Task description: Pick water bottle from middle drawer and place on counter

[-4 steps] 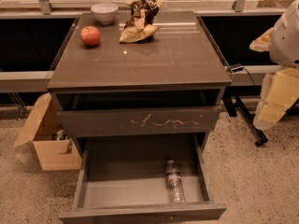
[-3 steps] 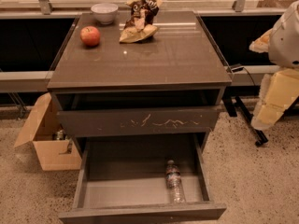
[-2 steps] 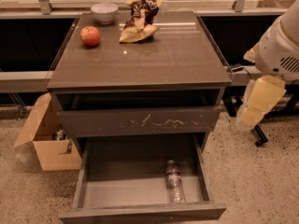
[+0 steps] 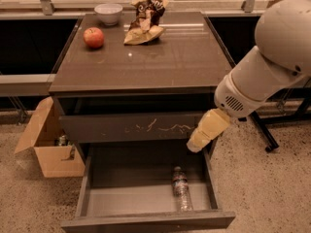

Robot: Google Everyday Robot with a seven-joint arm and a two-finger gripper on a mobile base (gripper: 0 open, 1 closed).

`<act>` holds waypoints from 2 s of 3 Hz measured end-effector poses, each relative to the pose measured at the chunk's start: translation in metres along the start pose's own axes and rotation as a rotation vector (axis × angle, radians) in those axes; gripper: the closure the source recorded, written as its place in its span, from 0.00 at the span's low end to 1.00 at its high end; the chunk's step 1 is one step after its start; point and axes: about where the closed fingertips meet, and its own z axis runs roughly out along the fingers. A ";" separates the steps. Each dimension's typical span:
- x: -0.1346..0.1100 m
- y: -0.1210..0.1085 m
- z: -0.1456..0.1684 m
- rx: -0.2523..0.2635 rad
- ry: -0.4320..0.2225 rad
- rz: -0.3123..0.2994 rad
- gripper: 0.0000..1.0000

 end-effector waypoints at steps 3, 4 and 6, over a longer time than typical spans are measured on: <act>0.036 0.015 0.122 -0.172 0.032 0.215 0.00; 0.061 0.035 0.197 -0.260 0.065 0.343 0.00; 0.082 0.055 0.277 -0.326 0.112 0.464 0.00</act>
Offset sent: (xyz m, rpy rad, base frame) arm 0.0102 0.0098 -0.1131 0.1202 0.1972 -0.1395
